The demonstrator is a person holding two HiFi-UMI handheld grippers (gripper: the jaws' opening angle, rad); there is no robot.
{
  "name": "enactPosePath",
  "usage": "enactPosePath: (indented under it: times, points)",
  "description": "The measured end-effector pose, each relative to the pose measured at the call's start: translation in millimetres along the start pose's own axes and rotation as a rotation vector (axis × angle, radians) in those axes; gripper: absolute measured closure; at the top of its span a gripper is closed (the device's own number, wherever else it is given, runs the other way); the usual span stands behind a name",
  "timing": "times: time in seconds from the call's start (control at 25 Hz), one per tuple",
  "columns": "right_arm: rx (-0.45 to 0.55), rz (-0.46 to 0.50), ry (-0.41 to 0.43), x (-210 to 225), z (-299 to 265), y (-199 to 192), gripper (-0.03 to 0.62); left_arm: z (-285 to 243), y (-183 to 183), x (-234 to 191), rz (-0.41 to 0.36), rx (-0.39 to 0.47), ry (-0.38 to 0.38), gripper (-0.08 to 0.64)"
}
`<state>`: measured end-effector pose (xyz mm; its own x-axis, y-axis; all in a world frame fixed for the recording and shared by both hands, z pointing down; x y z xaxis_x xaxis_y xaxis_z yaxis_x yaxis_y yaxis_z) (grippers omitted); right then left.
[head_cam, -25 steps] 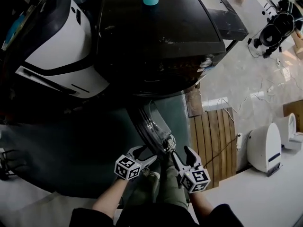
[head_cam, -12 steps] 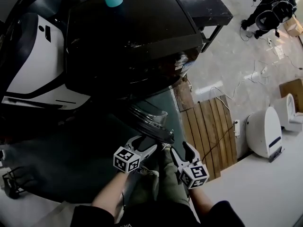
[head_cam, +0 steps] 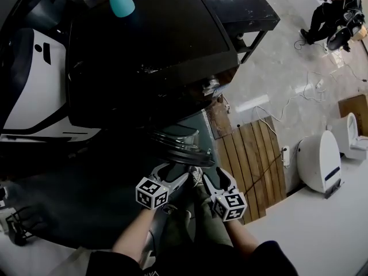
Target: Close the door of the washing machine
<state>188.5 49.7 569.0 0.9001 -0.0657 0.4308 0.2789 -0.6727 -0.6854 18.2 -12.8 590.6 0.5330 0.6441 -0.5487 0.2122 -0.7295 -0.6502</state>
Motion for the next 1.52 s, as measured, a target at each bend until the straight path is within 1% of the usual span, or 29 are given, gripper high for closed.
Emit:
enactPosePath:
  times: [0.16,0.48,0.6,0.88,0.92,1.08,1.24,1.4,1.52]
  points:
    - [-0.010,-0.033,-0.013,8,-17,-1,0.373,-8,11,-6,-0.004,-0.005,0.004,0.304]
    - [-0.019,-0.057,-0.015,23,-53,7,0.393,-26,35,-16,-0.046,0.025,0.013,0.299]
    - [-0.010,-0.106,-0.021,30,-69,11,0.397,-31,43,-20,-0.046,0.039,0.016,0.299]
    - [0.059,-0.209,-0.041,42,-99,38,0.403,-44,62,-30,-0.038,0.078,0.024,0.299]
    - [0.065,-0.208,-0.040,43,-103,41,0.403,-45,64,-31,-0.036,0.084,0.025,0.298]
    - [0.071,-0.154,-0.035,51,-117,48,0.404,-48,73,-36,-0.028,0.108,0.028,0.298]
    - [0.085,-0.149,-0.028,52,-127,58,0.411,-49,77,-39,-0.035,0.130,0.041,0.298]
    - [0.091,-0.168,-0.025,50,-137,67,0.413,-45,71,-45,-0.034,0.134,0.089,0.298]
    - [0.088,-0.137,-0.021,54,-142,71,0.416,-37,66,-52,-0.041,0.153,0.155,0.315]
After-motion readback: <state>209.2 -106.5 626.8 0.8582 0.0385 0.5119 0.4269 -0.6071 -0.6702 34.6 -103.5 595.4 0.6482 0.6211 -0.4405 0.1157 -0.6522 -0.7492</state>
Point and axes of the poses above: the fingertips, and each gripper's own axes: z backward along the fingers, x to its right, y out of its top, the point moved 6 cm from there along z, backward along the fingers, and after that the axes turned 1 degree about -y, right-handed, at the moved point
